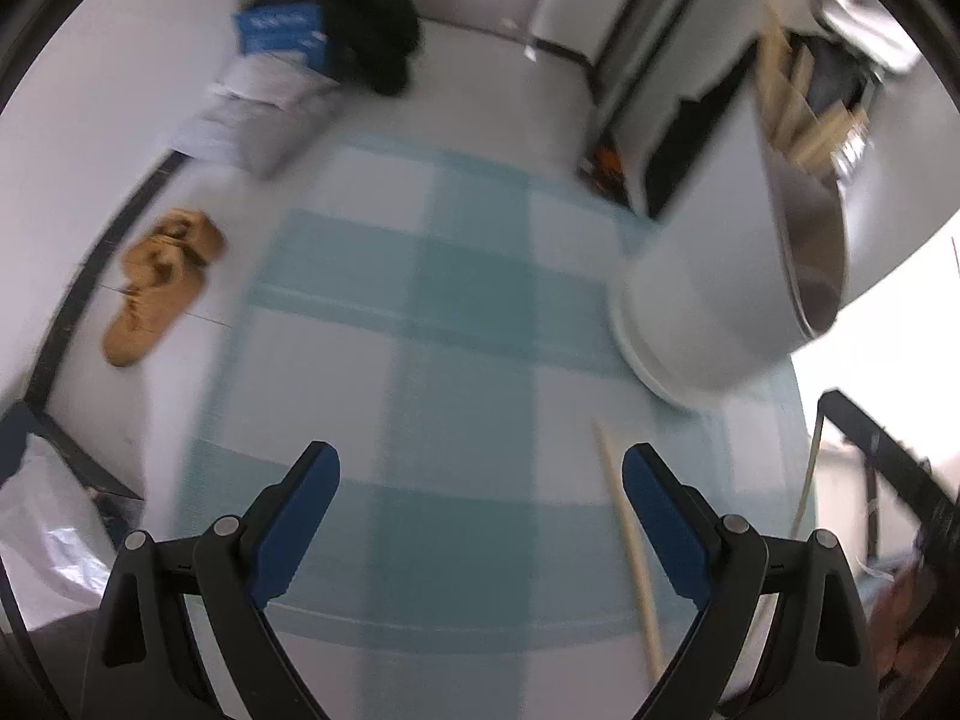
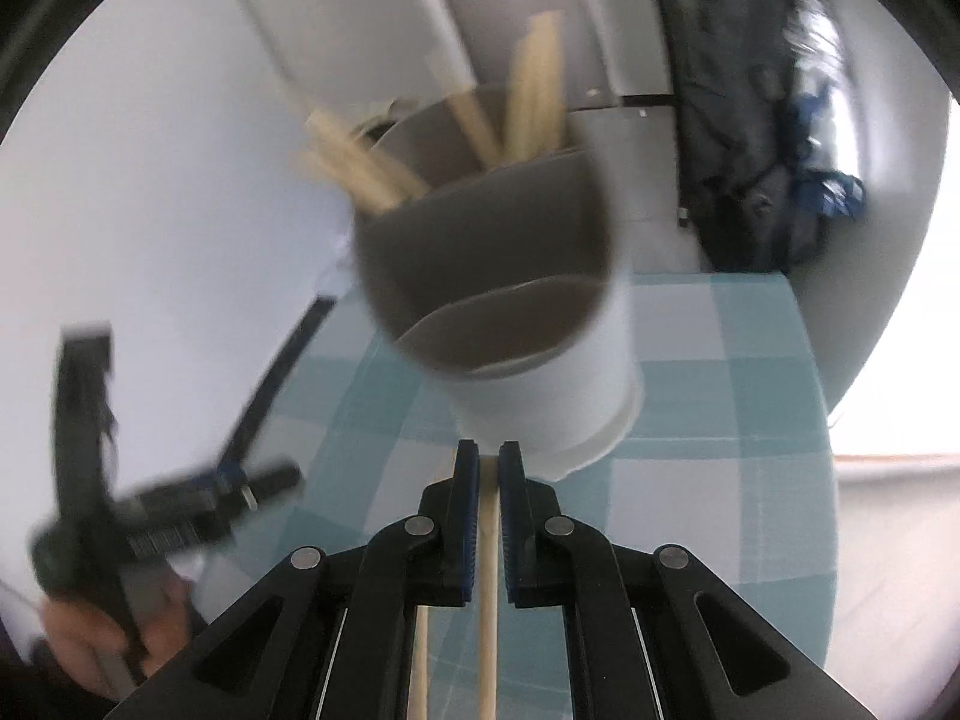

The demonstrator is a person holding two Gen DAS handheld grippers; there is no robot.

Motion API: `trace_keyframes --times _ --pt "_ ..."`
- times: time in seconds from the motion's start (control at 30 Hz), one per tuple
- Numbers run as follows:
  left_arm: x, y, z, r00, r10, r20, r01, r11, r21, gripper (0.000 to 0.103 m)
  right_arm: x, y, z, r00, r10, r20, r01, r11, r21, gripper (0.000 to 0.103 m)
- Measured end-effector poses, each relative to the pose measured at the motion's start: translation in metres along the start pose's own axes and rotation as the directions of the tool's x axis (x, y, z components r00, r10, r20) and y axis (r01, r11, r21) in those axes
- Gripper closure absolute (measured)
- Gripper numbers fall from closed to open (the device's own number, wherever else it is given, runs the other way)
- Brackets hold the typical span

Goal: Organize utensils
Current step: 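Lift the chopstick with the right gripper while the left gripper grasps the last one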

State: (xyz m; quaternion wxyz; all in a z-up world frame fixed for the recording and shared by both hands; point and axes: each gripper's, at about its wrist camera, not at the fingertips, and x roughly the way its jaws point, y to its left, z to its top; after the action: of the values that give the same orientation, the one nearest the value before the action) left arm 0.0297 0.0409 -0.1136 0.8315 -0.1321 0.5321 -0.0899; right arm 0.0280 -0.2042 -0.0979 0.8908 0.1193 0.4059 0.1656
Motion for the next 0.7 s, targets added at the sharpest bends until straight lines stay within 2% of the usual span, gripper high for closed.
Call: trace_keyframes --times 0.07,0.17,0.23,0.37,0.4,0.5,0.7 --pt "0.008 -0.009 -0.003 0.999 -0.019 -0.042 0.019 1.0 0.008 0.01 -0.01 -0.018 0.004 1.0 0.004 0.027 -0.006 0.998 0.06 0.097" --pt "0.017 -0.021 -0.004 0.998 0.034 -0.06 -0.031 0.998 0.05 0.01 -0.028 -0.039 0.009 0.995 -0.035 0.094 0.023 0.991 0.129 0.097" --pt "0.024 -0.026 -0.004 0.995 0.062 -0.073 -0.059 0.997 0.046 0.01 -0.039 -0.05 0.013 0.989 -0.065 0.129 0.045 0.987 0.151 0.097" --pt "0.034 -0.037 -0.003 0.989 0.119 -0.092 -0.115 0.992 0.047 0.01 -0.044 -0.065 0.011 0.985 -0.075 0.155 0.041 0.976 0.214 0.097" --pt "0.038 -0.041 -0.003 0.982 0.16 -0.095 -0.154 0.986 0.066 0.011 -0.046 -0.068 0.01 0.984 -0.078 0.158 0.041 0.974 0.224 0.097" --pt "0.042 -0.045 -0.001 0.971 0.224 -0.086 -0.218 0.973 0.072 0.015 -0.056 -0.075 0.009 0.983 -0.069 0.173 0.025 0.969 0.246 0.097" --pt "0.044 -0.056 -0.004 0.947 0.315 -0.069 -0.309 0.947 0.085 0.019 -0.064 -0.088 0.013 0.977 -0.08 0.198 0.027 0.966 0.258 0.097"
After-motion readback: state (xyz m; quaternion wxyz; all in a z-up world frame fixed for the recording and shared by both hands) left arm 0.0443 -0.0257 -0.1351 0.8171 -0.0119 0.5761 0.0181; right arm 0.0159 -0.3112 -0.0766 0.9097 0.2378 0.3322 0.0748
